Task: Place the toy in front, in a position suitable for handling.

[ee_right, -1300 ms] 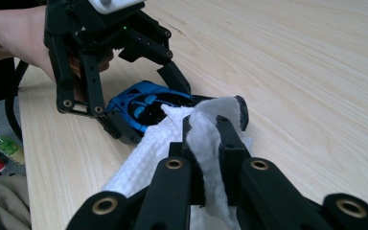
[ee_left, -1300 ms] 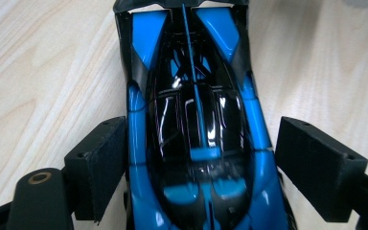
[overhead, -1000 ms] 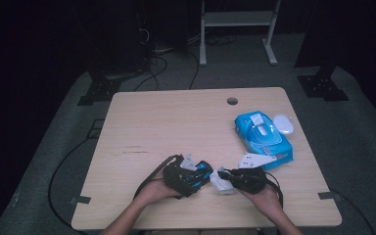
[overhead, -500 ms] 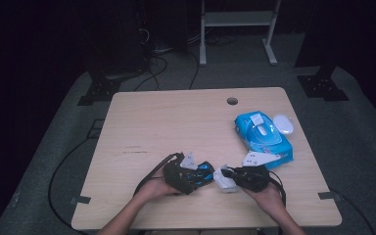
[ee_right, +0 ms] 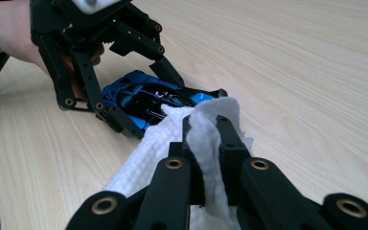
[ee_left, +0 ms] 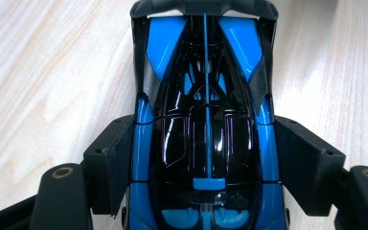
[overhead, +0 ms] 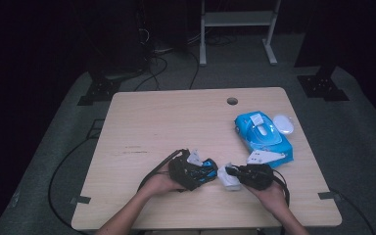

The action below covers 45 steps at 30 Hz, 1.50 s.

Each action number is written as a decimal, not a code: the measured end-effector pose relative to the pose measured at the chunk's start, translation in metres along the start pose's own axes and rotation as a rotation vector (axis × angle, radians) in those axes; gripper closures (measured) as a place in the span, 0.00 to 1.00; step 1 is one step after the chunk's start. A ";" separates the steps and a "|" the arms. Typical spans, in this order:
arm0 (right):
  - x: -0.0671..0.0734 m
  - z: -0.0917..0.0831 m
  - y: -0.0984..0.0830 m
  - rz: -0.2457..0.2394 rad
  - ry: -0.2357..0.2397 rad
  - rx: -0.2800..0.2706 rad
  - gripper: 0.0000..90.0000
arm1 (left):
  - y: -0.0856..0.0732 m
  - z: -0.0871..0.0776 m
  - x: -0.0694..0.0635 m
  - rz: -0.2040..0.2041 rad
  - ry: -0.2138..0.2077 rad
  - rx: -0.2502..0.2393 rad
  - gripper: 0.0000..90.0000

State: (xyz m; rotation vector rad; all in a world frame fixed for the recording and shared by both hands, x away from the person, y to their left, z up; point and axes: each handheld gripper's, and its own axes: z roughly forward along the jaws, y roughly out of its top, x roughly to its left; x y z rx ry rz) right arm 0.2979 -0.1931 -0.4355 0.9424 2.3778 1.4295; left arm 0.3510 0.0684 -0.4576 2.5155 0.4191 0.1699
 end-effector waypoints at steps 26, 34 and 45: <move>-0.003 0.000 -0.003 0.015 -0.011 -0.011 0.94 | 0.012 -0.010 0.001 0.025 -0.013 -0.001 0.32; -0.002 0.000 -0.003 0.009 -0.009 -0.009 0.94 | 0.006 -0.005 0.007 -0.001 -0.058 0.036 0.30; -0.001 0.000 -0.003 0.009 -0.013 -0.012 0.94 | 0.002 0.000 0.003 0.041 -0.032 0.084 0.29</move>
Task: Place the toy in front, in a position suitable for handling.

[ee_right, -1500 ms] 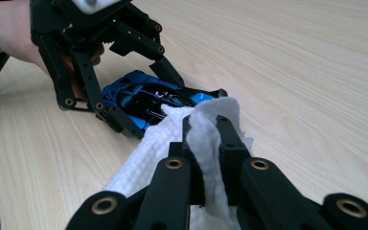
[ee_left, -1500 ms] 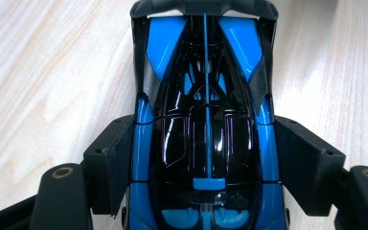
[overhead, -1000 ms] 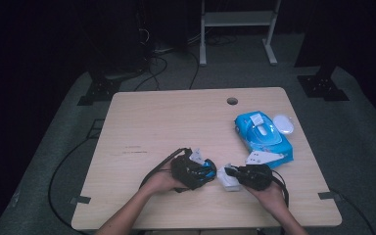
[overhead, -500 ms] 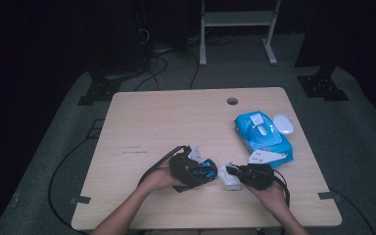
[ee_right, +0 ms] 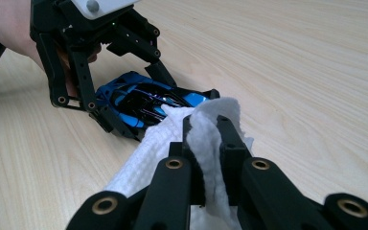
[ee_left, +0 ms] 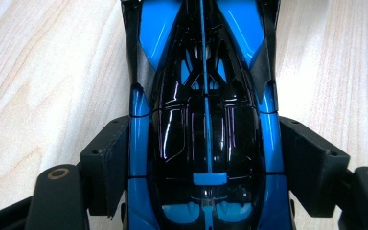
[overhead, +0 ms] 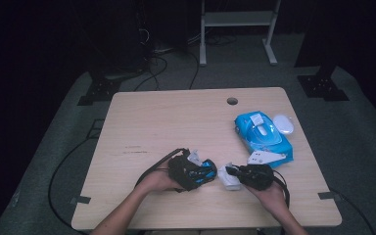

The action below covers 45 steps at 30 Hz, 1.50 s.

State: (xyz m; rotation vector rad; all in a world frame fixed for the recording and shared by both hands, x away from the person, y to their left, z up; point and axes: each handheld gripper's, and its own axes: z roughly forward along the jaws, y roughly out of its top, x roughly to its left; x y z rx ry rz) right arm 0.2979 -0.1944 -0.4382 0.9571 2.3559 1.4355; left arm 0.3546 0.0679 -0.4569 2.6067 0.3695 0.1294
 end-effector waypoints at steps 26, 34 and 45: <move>-0.016 -0.005 -0.003 0.041 -0.034 -0.013 0.94 | 0.035 0.002 0.049 -0.045 0.081 0.001 0.29; -0.026 -0.006 -0.008 0.062 -0.058 0.001 0.94 | 0.027 0.012 0.058 -0.096 0.060 -0.016 0.30; -0.035 -0.003 -0.019 0.042 -0.106 0.069 0.94 | 0.021 -0.002 0.058 -0.124 0.060 -0.085 0.20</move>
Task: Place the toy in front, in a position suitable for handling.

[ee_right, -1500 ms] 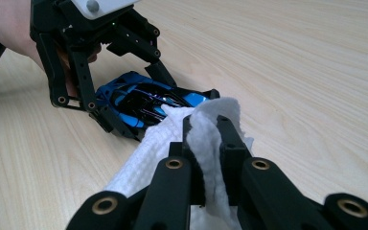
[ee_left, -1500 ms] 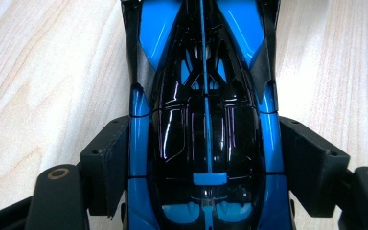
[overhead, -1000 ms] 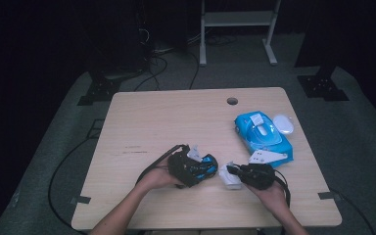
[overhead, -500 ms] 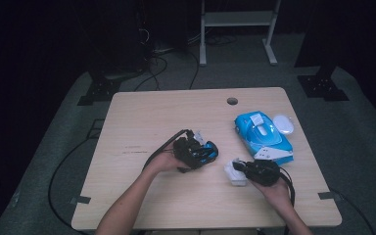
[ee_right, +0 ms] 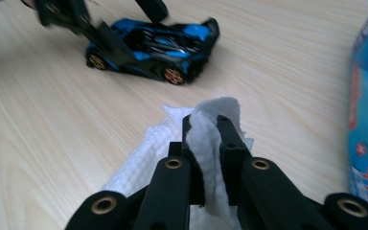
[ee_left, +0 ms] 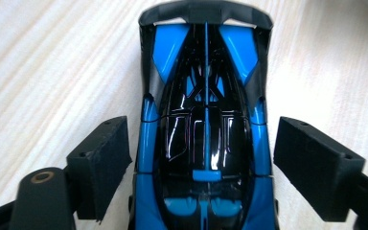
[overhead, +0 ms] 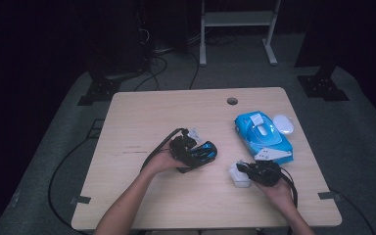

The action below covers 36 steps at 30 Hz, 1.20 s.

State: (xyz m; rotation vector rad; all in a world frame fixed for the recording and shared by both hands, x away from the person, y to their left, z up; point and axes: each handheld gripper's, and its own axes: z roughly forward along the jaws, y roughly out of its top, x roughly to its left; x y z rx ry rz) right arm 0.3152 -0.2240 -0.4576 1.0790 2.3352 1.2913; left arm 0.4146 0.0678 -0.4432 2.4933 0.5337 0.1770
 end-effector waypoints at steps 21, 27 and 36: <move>-0.013 -0.034 -0.011 0.052 -0.025 -0.032 0.56 | -0.025 -0.043 -0.006 0.002 0.047 -0.118 0.15; -0.011 -0.039 -0.012 0.051 -0.027 -0.038 0.56 | -0.033 -0.050 -0.009 -0.007 0.056 -0.136 0.14; -0.014 -0.048 -0.017 0.057 -0.023 -0.048 0.55 | -0.046 -0.057 -0.013 -0.009 0.071 -0.152 0.12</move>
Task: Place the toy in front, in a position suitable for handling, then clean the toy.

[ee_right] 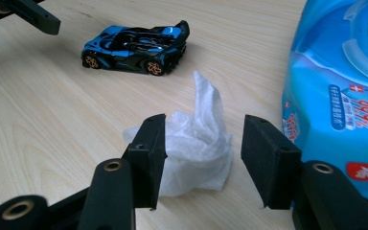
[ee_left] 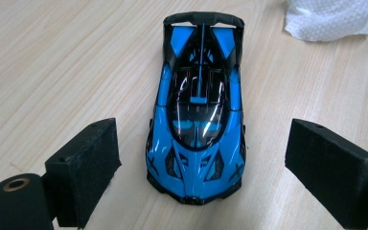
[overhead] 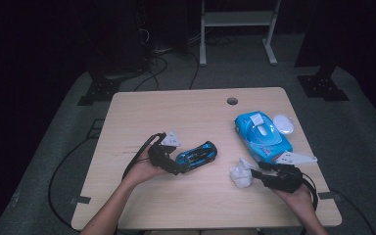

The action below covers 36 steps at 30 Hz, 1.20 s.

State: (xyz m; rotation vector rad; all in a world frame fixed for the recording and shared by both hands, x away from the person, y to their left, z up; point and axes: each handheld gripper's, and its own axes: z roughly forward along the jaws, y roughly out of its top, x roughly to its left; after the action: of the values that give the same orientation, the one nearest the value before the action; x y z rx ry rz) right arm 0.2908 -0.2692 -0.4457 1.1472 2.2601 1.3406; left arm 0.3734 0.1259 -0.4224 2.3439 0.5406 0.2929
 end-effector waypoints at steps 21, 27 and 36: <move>0.000 -0.006 -0.004 0.010 -0.007 -0.011 0.52 | -0.040 -0.022 -0.002 -0.055 0.037 -0.039 0.11; -0.001 -0.009 -0.008 0.018 -0.014 -0.008 0.52 | -0.055 -0.029 -0.003 -0.077 0.035 -0.053 0.11; -0.002 -0.011 -0.010 0.020 -0.011 -0.013 0.51 | -0.069 -0.035 -0.006 -0.111 0.049 -0.082 0.11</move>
State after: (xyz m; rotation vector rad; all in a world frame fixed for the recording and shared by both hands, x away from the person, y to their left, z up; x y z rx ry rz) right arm 0.2809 -0.2797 -0.4481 1.1731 2.2348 1.3510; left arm 0.3345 0.1900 -0.4446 2.2233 0.6677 0.3151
